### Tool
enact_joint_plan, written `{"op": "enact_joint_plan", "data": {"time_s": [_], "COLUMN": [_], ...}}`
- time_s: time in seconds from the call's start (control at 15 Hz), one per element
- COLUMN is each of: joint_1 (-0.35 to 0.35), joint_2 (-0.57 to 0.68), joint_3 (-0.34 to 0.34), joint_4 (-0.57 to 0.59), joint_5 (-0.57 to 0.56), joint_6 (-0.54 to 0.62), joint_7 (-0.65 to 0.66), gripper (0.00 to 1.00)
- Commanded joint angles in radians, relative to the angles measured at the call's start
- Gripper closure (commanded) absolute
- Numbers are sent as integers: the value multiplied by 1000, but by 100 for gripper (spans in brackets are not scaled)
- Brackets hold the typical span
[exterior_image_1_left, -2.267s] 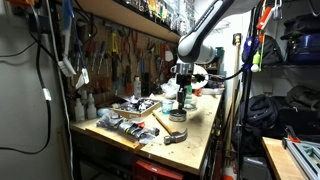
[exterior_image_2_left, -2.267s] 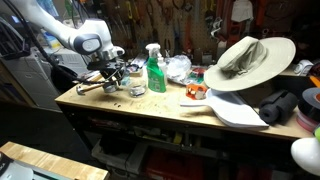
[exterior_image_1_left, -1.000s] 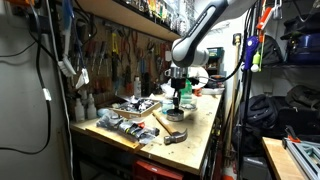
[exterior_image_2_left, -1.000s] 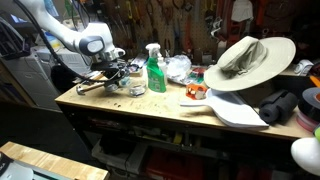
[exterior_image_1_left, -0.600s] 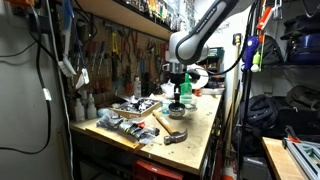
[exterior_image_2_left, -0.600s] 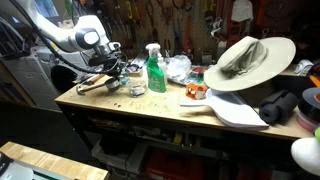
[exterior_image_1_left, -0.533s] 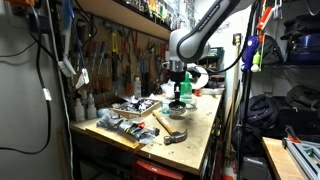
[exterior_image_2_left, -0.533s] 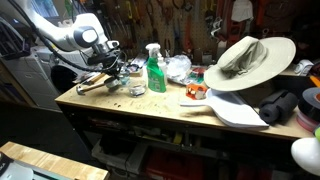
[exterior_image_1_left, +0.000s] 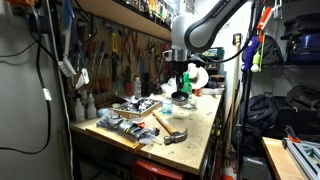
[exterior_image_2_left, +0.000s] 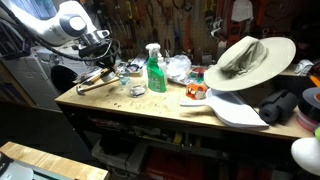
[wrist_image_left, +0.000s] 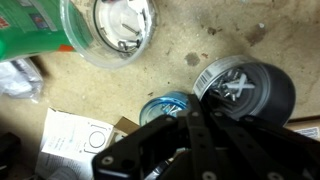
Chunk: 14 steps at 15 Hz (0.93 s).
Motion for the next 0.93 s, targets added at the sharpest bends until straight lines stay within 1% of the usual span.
{"op": "enact_joint_plan", "data": {"time_s": [0.0,0.27,0.53,0.73,0.87], "joint_1": [2,11,14,21,30], "joint_2": [-50,-52,-16,-2,6], "joint_3": [-5,14,17,22,28], "joint_4": [-29,-8,35,54,65], "joint_5": [-187,-384,-466,-585,-667], "joint_6": [7,-26,-36,-47,-75], "joint_7": [169,373,505,633,714], "gripper": [99,99,99,99,99]}}
